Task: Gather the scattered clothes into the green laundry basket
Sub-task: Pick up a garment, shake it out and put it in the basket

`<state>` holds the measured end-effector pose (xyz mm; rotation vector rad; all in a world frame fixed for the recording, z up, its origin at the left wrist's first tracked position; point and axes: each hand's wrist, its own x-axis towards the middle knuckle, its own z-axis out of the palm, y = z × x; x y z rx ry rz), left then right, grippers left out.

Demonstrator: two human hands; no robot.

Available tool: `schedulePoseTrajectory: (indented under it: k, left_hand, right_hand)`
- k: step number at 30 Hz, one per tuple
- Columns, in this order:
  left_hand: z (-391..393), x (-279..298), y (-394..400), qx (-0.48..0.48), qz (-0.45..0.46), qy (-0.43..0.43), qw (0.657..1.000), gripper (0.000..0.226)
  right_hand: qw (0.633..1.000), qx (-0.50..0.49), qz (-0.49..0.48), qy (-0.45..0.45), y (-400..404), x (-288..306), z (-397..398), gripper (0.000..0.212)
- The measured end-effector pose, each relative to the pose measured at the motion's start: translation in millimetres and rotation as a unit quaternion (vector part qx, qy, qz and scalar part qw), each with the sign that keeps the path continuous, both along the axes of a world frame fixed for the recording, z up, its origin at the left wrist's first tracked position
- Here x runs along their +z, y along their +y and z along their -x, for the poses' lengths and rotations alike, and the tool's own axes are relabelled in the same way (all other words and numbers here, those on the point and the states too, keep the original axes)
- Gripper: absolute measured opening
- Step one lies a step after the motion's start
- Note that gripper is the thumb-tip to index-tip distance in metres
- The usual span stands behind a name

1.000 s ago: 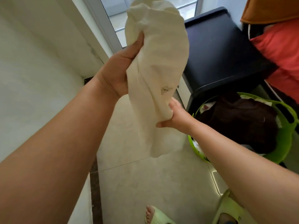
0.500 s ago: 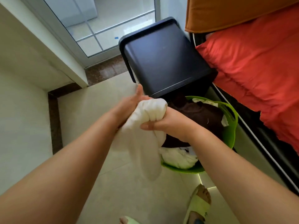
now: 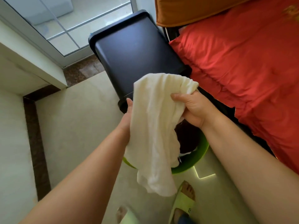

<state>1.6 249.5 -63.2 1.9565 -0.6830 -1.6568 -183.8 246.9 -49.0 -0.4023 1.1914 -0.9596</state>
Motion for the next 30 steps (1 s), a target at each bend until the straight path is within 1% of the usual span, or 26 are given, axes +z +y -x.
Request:
schedulePoseTrajectory:
  k: [2, 3, 4, 5, 6, 7, 8, 9, 10, 11, 12, 13, 14, 15, 18, 19, 22, 25, 28, 30]
  left_hand:
    - [7, -12, 3, 0.031, 0.011, -0.003, 0.999, 0.068]
    - [9, -24, 8, 0.039, 0.018, -0.011, 0.999, 0.066]
    - [9, -40, 14, 0.019, 0.028, -0.060, 0.998, 0.060]
    - [6, -54, 23, -0.035, 0.035, -0.119, 0.992, 0.055]
    - [4, -63, 32, -0.113, 0.033, -0.196, 0.974, 0.056]
    - [4, -72, 42, -0.184, 0.030, -0.255, 0.949, 0.064]
    - [7, -81, 53, -0.238, 0.018, -0.290, 0.927, 0.075]
    - [11, -89, 64, -0.270, 0.001, -0.302, 0.914, 0.085]
    - [16, -91, 73, -0.283, -0.028, -0.298, 0.911, 0.093]
    - [20, -99, 82, -0.290, -0.052, -0.290, 0.911, 0.100]
    - [25, -105, 87, -0.298, -0.069, -0.283, 0.909, 0.108]
    - [29, -111, 92, -0.306, -0.071, -0.276, 0.909, 0.114]
    - [34, -116, 88, -0.313, -0.069, -0.267, 0.909, 0.119]
    - [38, -119, 86, -0.314, -0.062, -0.262, 0.910, 0.122]
    - [38, -136, 66, -0.333, -0.061, -0.262, 0.904, 0.129]
    - [34, -144, 58, -0.349, -0.066, -0.270, 0.895, 0.131]
    - [20, -172, 36, -0.426, -0.092, -0.290, 0.852, 0.138]
    - [17, -196, 28, -0.492, -0.116, -0.295, 0.811, 0.146]
    - [17, -225, 24, -0.533, -0.132, -0.313, 0.775, 0.150]
    - [16, -246, 21, -0.550, -0.125, -0.326, 0.759, 0.152]
  right_hand:
    - [0.993, -0.018, -0.109, 0.039, -7, -29, 11, 0.034]
    - [0.984, -0.022, -0.167, 0.053, -6, -46, 16, 0.036]
    - [0.973, -0.023, -0.214, 0.078, -4, -60, 20, 0.041]
    - [0.961, -0.017, -0.251, 0.114, -1, -73, 22, 0.047]
    - [0.947, -0.010, -0.276, 0.166, 2, -87, 22, 0.056]
    - [0.930, -0.004, -0.279, 0.240, 5, -96, 21, 0.067]
    - [0.911, 0.009, -0.252, 0.327, 9, -101, 20, 0.077]
    - [0.889, 0.039, -0.195, 0.412, 13, -105, 18, 0.086]
    - [0.855, 0.088, -0.129, 0.494, 17, -105, 14, 0.091]
    - [0.812, 0.150, -0.071, 0.560, 20, -106, 7, 0.095]
    - [0.766, 0.213, -0.021, 0.606, 22, -110, -1, 0.098]
    - [0.731, 0.271, 0.018, 0.626, 26, -114, -9, 0.102]
    - [0.709, 0.322, 0.035, 0.627, 25, -122, -17, 0.106]
    - [0.694, 0.366, 0.032, 0.620, 25, -128, -23, 0.111]
    - [0.662, 0.448, -0.024, 0.600, 15, -148, -33, 0.123]
    - [0.658, 0.459, -0.041, 0.596, 11, -155, -33, 0.126]
    - [0.648, 0.485, -0.087, 0.582, -3, -176, -32, 0.136]
    - [0.627, 0.509, -0.117, 0.578, -7, -193, -28, 0.144]
    - [0.607, 0.526, -0.135, 0.580, -4, -216, -27, 0.147]
    - [0.610, 0.523, -0.138, 0.580, -1, -236, -27, 0.146]
